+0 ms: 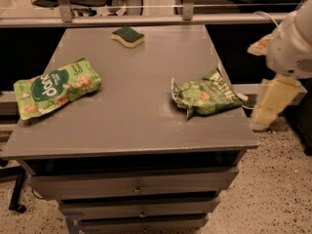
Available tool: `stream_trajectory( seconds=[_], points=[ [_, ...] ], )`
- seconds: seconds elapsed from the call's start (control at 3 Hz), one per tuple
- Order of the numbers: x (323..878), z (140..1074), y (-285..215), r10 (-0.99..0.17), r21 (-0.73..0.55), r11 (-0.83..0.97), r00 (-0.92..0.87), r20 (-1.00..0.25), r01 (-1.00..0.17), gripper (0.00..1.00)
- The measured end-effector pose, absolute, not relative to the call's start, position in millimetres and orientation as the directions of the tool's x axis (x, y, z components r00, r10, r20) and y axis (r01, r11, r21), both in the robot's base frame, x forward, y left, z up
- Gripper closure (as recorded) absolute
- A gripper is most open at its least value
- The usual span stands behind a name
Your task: Move green jalapeno chip bag near sponge
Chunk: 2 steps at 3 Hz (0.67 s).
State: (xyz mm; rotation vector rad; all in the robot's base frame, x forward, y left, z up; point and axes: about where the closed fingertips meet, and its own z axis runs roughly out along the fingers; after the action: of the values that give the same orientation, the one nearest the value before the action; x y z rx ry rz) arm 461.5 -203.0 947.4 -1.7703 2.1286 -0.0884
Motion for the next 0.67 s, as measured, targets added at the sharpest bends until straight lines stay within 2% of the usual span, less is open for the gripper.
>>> stream_trajectory(
  seconds=[0.67],
  points=[
    [533.1,887.2,-182.3,-0.927,-0.311,0.242,-0.124,-0.353,-0.919,0.0]
  ],
)
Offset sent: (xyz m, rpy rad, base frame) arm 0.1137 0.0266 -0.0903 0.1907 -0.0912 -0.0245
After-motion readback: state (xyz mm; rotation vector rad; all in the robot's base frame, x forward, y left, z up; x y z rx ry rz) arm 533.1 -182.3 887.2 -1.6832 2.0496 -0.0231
